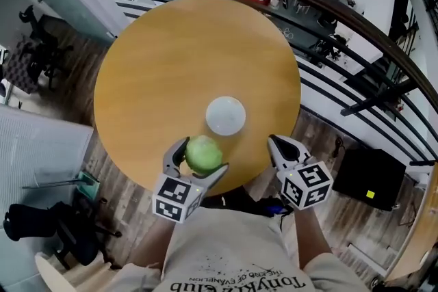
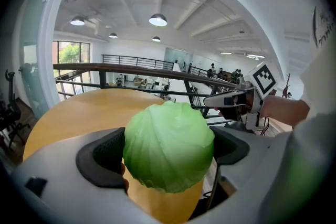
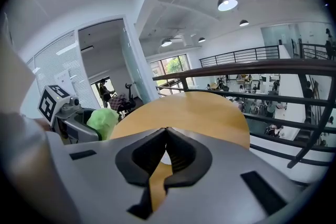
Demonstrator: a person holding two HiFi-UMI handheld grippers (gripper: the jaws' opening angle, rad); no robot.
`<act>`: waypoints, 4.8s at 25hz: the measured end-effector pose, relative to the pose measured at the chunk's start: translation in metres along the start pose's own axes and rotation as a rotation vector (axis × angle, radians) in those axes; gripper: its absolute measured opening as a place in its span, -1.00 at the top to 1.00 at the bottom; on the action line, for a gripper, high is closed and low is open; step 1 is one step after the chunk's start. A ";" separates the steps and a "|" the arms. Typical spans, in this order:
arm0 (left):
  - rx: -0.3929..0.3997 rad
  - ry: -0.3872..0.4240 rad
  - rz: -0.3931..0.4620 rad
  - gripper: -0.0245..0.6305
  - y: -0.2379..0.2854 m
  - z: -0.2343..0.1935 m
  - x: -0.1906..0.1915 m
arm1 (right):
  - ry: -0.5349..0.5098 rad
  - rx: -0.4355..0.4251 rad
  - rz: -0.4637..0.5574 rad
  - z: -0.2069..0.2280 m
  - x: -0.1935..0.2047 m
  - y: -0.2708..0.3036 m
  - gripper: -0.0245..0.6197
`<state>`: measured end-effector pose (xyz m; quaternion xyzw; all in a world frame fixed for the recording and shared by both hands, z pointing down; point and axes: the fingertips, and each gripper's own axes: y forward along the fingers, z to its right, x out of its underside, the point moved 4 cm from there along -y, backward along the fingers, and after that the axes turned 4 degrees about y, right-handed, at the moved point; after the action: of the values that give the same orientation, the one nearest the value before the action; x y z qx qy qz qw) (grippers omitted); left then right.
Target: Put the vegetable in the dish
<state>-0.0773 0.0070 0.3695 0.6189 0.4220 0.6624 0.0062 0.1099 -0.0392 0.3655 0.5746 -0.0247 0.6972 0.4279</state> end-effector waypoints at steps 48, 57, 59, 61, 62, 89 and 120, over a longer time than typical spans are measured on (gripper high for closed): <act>0.103 0.120 -0.234 -0.57 0.166 -0.072 0.035 | 0.147 0.067 -0.107 0.069 0.047 0.115 0.85; 0.104 0.197 -0.310 -0.57 0.201 -0.072 0.049 | 0.187 0.075 -0.114 0.082 0.055 0.123 0.85; 0.104 0.216 -0.328 -0.57 0.207 -0.074 0.052 | 0.191 0.076 -0.115 0.083 0.056 0.124 0.85; 0.106 0.240 -0.346 -0.57 0.213 -0.074 0.055 | 0.195 0.076 -0.114 0.085 0.057 0.125 0.85; 0.110 0.252 -0.355 -0.57 0.216 -0.074 0.057 | 0.197 0.076 -0.114 0.086 0.057 0.125 0.85; 0.197 0.495 -0.582 -0.57 0.274 -0.066 0.088 | 0.241 0.081 -0.123 0.103 0.067 0.125 0.85; 0.281 0.465 -0.584 -0.57 0.278 -0.065 0.081 | 0.257 0.075 -0.112 0.101 0.064 0.126 0.85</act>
<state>-0.0068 -0.1651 0.6010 0.3012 0.6570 0.6909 0.0140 0.1116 -0.1363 0.5100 0.4968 0.0887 0.7405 0.4439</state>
